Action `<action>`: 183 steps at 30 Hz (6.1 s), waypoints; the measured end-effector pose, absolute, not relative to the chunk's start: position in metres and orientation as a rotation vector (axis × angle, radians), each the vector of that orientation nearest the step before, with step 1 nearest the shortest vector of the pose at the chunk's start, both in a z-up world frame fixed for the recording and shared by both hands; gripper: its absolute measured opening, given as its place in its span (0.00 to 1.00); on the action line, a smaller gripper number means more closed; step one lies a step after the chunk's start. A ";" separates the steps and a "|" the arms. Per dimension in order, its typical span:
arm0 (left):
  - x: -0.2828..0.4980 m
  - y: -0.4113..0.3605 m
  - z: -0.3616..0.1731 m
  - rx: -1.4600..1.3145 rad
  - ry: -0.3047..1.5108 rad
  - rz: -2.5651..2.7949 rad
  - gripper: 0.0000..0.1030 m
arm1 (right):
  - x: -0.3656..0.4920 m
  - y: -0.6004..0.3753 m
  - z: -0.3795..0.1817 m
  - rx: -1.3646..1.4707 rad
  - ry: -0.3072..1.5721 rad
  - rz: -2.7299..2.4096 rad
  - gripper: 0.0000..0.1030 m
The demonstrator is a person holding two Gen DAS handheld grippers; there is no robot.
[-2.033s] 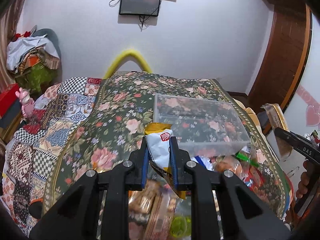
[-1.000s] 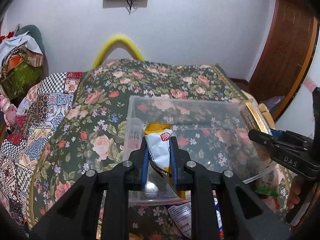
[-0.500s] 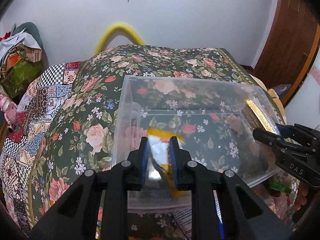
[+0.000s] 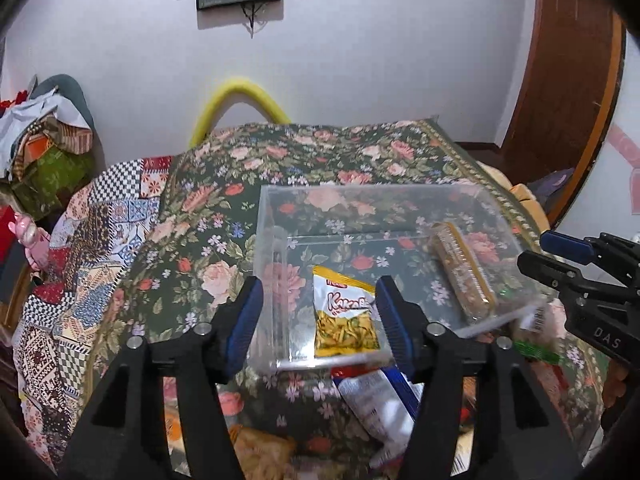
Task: Organize snacks
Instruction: 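Withdraw both tools and reach the left tool to the green jelly cup while the right reaches the pea bag, then grasp the green jelly cup with the left tool while the right tool grasps the green pea bag, then carry the jelly cup and pea bag into the clear box and release, then withdraw both tools and reach the left tool to the long biscuit pack while the right reaches the red bag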
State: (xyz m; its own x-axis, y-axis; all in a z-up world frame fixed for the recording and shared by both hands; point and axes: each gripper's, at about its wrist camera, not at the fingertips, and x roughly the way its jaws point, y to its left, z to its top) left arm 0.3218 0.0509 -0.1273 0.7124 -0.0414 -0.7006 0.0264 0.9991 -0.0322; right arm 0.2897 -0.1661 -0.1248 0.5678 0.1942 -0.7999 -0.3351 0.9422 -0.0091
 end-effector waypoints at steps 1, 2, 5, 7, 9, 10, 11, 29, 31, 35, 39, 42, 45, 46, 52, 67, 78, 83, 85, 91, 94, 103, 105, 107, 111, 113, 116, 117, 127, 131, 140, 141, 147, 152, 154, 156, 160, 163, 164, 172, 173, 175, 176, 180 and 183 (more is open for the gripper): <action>0.315 0.051 -0.122 -0.025 0.768 -0.041 0.59 | 0.285 -0.167 -0.121 -0.163 0.910 0.315 0.37; 0.308 0.052 -0.116 -0.030 0.758 -0.047 0.60 | 0.280 -0.167 -0.117 -0.159 0.905 0.318 0.38; 0.287 0.053 -0.102 -0.036 0.733 -0.053 0.64 | 0.265 -0.167 -0.106 -0.151 0.888 0.328 0.40; 0.271 0.055 -0.093 -0.036 0.718 -0.053 0.69 | 0.253 -0.167 -0.100 -0.155 0.872 0.330 0.41; 0.257 0.057 -0.086 -0.042 0.709 -0.052 0.72 | 0.243 -0.167 -0.095 -0.152 0.864 0.339 0.43; 0.250 0.058 -0.083 -0.049 0.707 -0.054 0.74 | 0.237 -0.167 -0.093 -0.152 0.858 0.341 0.44; 0.243 0.060 -0.081 -0.055 0.707 -0.056 0.75 | 0.231 -0.166 -0.091 -0.151 0.855 0.343 0.46; 0.153 0.079 -0.118 -0.080 0.826 -0.073 0.78 | 0.149 -0.164 -0.119 -0.108 0.966 0.383 0.51; 0.148 0.078 -0.128 -0.101 0.851 -0.091 0.78 | 0.143 -0.162 -0.126 -0.114 0.985 0.385 0.52; 0.144 0.071 -0.150 -0.102 0.904 -0.102 0.78 | 0.133 -0.158 -0.144 -0.121 1.039 0.402 0.54; 0.142 0.066 -0.166 -0.114 0.941 -0.113 0.78 | 0.128 -0.155 -0.163 -0.128 1.091 0.406 0.55; 0.139 0.061 -0.176 -0.118 0.956 -0.126 0.78 | 0.128 -0.155 -0.175 -0.108 1.133 0.411 0.55; 0.139 0.056 -0.186 -0.120 0.973 -0.139 0.74 | 0.128 -0.155 -0.185 -0.097 1.159 0.412 0.55; 0.139 0.054 -0.189 -0.119 0.980 -0.145 0.70 | 0.129 -0.154 -0.188 -0.098 1.162 0.411 0.55; 0.146 0.044 -0.202 -0.118 1.012 -0.188 0.56 | 0.132 -0.153 -0.195 -0.087 1.172 0.421 0.57; 0.174 0.037 -0.237 -0.103 1.065 -0.156 0.48 | 0.144 -0.159 -0.207 -0.062 1.186 0.413 0.46; 0.162 0.039 -0.225 -0.108 1.015 -0.152 0.39 | 0.139 -0.159 -0.199 -0.058 1.158 0.425 0.21; 0.155 0.041 -0.213 -0.132 0.997 -0.166 0.38 | 0.135 -0.163 -0.187 -0.044 1.123 0.420 0.21; 0.151 0.039 -0.208 -0.128 0.986 -0.167 0.38 | 0.133 -0.164 -0.181 -0.038 1.107 0.417 0.21; 0.143 0.033 -0.187 -0.128 0.940 -0.183 0.38 | 0.133 -0.170 -0.164 -0.025 1.064 0.414 0.20; 0.144 0.031 -0.173 -0.131 0.911 -0.191 0.38 | 0.135 -0.171 -0.154 -0.026 1.035 0.414 0.20; 0.159 0.031 -0.137 -0.138 0.830 -0.186 0.38 | 0.152 -0.171 -0.125 -0.033 0.944 0.422 0.20; 0.166 0.032 -0.130 -0.137 0.816 -0.181 0.38 | 0.157 -0.170 -0.121 -0.035 0.930 0.421 0.20; 0.173 0.033 -0.124 -0.140 0.803 -0.179 0.38 | 0.162 -0.170 -0.118 -0.038 0.916 0.421 0.20; 0.187 0.034 -0.114 -0.138 0.778 -0.175 0.38 | 0.176 -0.169 -0.114 -0.034 0.898 0.421 0.20; 0.196 0.034 -0.110 -0.134 0.766 -0.172 0.38 | 0.182 -0.169 -0.112 -0.036 0.890 0.418 0.20; 0.210 0.033 -0.104 -0.132 0.754 -0.173 0.38 | 0.195 -0.170 -0.110 -0.037 0.879 0.414 0.20; 0.215 0.033 -0.103 -0.131 0.750 -0.172 0.38 | 0.200 -0.169 -0.109 -0.036 0.874 0.409 0.20; 0.261 0.023 -0.102 -0.111 0.736 -0.170 0.38 | 0.241 -0.165 -0.110 -0.050 0.859 0.390 0.20; 0.283 0.021 -0.107 -0.111 0.745 -0.167 0.38 | 0.258 -0.161 -0.118 -0.059 0.876 0.387 0.20; 0.328 0.014 -0.134 -0.122 0.804 -0.167 0.38 | 0.292 -0.149 -0.147 -0.081 0.950 0.390 0.20; 0.332 0.013 -0.138 -0.119 0.813 -0.164 0.38 | 0.295 -0.149 -0.151 -0.081 0.961 0.394 0.20; 0.353 0.011 -0.158 -0.116 0.862 -0.156 0.38 | 0.309 -0.145 -0.168 -0.082 1.029 0.413 0.21; 0.365 0.007 -0.169 -0.097 0.883 -0.161 0.38 | 0.315 -0.142 -0.178 -0.094 1.058 0.421 0.21; 0.369 0.006 -0.173 -0.090 0.897 -0.161 0.38 | 0.317 -0.142 -0.182 -0.090 1.075 0.423 0.21; 0.371 0.006 -0.178 -0.085 0.908 -0.157 0.38 | 0.318 -0.142 -0.185 -0.092 1.084 0.420 0.21; 0.374 0.006 -0.183 -0.089 0.922 -0.158 0.39 | 0.320 -0.143 -0.189 -0.097 1.097 0.414 0.22; 0.375 0.004 -0.187 -0.084 0.931 -0.150 0.39 | 0.319 -0.144 -0.189 -0.092 1.093 0.406 0.23; 0.375 0.003 -0.187 -0.084 0.934 -0.149 0.39 | 0.319 -0.144 -0.188 -0.094 1.093 0.404 0.23; 0.366 0.005 -0.174 -0.092 0.904 -0.154 0.40 | 0.314 -0.151 -0.178 -0.093 1.076 0.387 0.33; 0.364 0.005 -0.171 -0.090 0.898 -0.154 0.40 | 0.313 -0.152 -0.176 -0.091 1.074 0.385 0.35; 0.359 0.006 -0.163 -0.087 0.885 -0.159 0.41 | 0.309 -0.154 -0.169 -0.086 1.064 0.387 0.38; 0.356 0.006 -0.160 -0.084 0.879 -0.159 0.42 | 0.306 -0.154 -0.166 -0.086 1.059 0.388 0.42; 0.339 0.009 -0.142 -0.066 0.841 -0.151 0.47 | 0.293 -0.157 -0.147 -0.100 1.002 0.377 0.54; 0.321 0.014 -0.127 -0.057 0.807 -0.144 0.58 | 0.282 -0.160 -0.133 -0.102 0.970 0.384 0.57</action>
State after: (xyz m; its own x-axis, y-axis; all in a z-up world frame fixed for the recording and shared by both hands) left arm 0.3214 0.0135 -0.1269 0.6827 -0.1502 -0.7151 0.1067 0.9887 -0.1058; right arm 0.2823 -0.1602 -0.1332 0.5034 0.2726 -0.8199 -0.3628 0.9279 0.0858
